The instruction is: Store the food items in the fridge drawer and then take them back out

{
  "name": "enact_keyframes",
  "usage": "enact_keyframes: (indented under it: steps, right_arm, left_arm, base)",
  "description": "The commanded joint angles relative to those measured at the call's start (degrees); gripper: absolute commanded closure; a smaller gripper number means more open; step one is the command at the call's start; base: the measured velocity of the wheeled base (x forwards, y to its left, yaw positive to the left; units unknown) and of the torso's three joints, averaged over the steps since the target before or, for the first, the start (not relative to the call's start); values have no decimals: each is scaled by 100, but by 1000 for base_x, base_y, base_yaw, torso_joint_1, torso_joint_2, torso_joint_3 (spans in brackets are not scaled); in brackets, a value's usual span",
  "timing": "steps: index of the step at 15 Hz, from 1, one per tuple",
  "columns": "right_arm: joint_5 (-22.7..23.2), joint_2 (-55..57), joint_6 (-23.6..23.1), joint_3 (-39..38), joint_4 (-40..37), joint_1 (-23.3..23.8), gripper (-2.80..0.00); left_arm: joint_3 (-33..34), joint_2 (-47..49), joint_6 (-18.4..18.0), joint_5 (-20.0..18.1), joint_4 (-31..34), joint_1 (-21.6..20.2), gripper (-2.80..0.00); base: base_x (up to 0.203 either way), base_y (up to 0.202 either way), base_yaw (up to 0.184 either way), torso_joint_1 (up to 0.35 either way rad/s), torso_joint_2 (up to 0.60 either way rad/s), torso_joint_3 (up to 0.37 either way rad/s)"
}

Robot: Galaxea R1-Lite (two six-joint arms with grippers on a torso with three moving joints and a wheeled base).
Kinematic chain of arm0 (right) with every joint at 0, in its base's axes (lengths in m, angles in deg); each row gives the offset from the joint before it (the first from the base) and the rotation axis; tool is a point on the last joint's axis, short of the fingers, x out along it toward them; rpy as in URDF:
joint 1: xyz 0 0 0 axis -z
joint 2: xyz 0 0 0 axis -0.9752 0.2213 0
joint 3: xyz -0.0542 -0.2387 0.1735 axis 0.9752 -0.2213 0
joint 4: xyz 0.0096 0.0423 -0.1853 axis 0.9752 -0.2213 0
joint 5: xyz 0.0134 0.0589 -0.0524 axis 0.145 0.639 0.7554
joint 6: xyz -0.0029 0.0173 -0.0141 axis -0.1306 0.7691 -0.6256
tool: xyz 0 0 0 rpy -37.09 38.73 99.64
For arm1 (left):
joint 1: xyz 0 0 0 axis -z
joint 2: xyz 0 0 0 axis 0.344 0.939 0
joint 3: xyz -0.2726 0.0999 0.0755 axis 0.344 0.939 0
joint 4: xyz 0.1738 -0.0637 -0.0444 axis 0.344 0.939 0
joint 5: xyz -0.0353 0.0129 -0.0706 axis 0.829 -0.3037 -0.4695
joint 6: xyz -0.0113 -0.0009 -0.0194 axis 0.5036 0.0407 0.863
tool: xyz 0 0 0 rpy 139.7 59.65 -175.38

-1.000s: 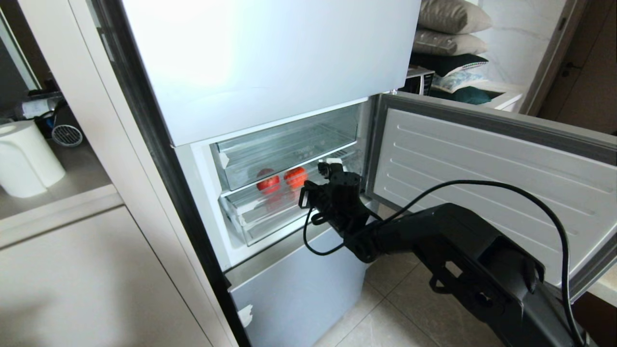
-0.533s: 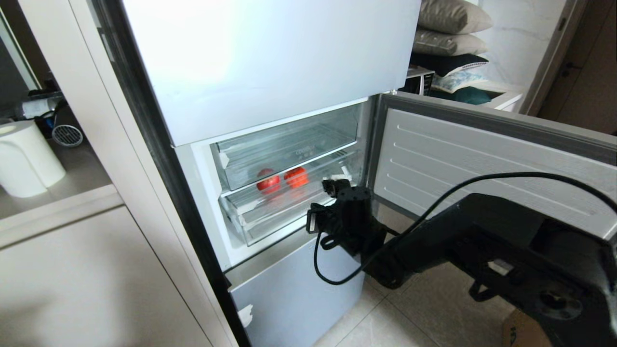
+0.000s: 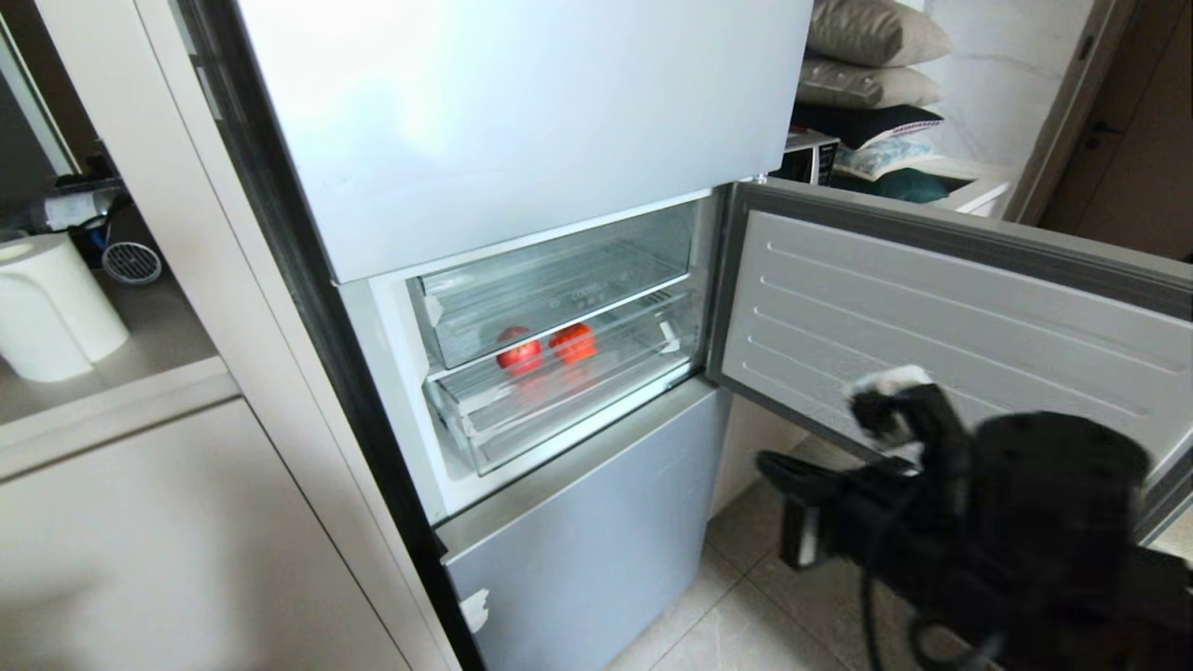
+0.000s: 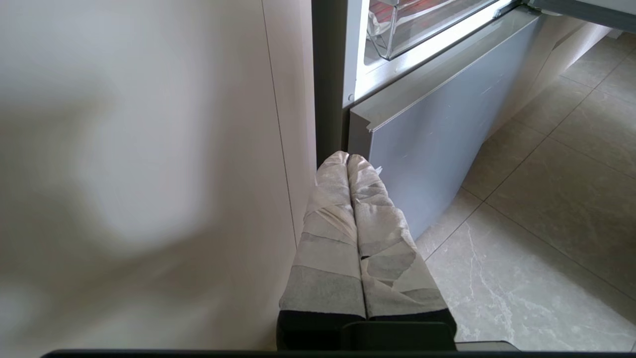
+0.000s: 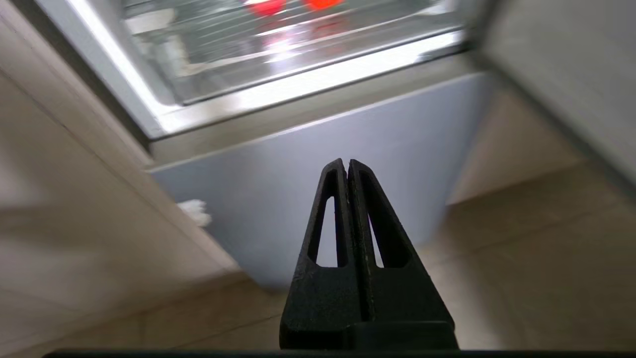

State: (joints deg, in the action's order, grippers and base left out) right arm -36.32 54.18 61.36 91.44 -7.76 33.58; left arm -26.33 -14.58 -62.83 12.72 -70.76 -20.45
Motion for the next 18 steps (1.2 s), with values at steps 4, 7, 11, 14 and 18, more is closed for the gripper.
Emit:
enact_keyframes:
  steps: [4, 7, 11, 14, 18]
  right_arm:
    - [-58, -2992, -260, -1402, 25, 2650, 0]
    - [893, -3499, -78, -1464, -76, 5823, 0]
    - [2129, -3781, 672, -1462, -172, 9573, 0]
    - [3127, -3537, 1257, -1406, -131, 11783, 0]
    - [3974, -1948, 1557, -900, 39, 12468, 0]
  left_arm:
    - [0, 9, -2, 2, 4, -2, 0]
    - [0, 9, -2, 2, 8, -2, 0]
    - [0, 9, 2, 2, 8, -2, 0]
    - [0, 9, -4, 2, 0, -2, 0]
    - [0, 9, -4, 2, 0, -2, 0]
  base:
    - [0, 0, 0, 0, 0, 0]
    - [0, 0, 0, 0, 0, 0]
    - [0, 0, 0, 0, 0, 0]
    - [0, 0, 0, 0, 0, 0]
    - [0, 0, 0, 0, 0, 0]
